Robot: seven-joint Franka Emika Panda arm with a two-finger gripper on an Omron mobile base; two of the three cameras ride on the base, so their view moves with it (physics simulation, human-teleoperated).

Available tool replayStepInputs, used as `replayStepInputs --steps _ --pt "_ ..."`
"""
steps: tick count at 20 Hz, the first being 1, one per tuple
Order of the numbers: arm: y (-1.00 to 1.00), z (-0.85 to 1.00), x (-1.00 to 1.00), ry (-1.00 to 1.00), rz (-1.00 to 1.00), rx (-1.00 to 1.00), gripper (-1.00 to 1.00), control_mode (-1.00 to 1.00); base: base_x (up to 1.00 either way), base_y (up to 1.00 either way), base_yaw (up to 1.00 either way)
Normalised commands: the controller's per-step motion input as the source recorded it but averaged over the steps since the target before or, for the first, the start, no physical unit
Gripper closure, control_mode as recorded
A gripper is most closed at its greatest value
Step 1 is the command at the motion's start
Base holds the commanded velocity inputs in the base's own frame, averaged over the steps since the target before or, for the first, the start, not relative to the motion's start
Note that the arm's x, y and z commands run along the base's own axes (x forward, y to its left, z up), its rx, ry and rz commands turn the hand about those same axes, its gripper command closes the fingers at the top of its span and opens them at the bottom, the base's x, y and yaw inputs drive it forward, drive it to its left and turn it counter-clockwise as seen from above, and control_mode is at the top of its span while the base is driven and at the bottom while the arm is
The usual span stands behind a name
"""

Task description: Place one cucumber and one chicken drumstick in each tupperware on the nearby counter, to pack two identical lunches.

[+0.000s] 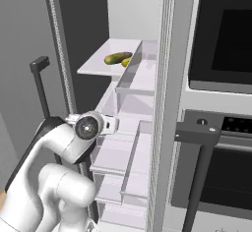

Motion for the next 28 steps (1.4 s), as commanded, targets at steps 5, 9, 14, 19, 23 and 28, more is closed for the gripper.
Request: replayStepInputs --steps 5,9,14,19,23,28 --pt "-0.03 0.88 -1.0 0.49 -0.01 -0.17 1.0 -1.0 0.0 0.0 0.0" --pt "0.03 0.35 -0.94 0.75 -0.03 -0.38 1.0 -1.0 0.0 0.0 0.0" --pt "0.25 0.0 -0.17 0.48 -0.03 -0.31 1.0 -1.0 0.0 0.0 0.0" --pt "-0.02 -0.11 -0.19 0.02 0.0 -0.01 1.0 1.0 -0.8 -0.56 0.04" --pt "0.0 0.0 0.0 0.0 0.0 0.0 1.0 1.0 -1.0 -0.76 0.02" --pt "0.0 0.0 0.0 0.0 0.0 0.0 1.0 1.0 -1.0 -0.93 -0.06"
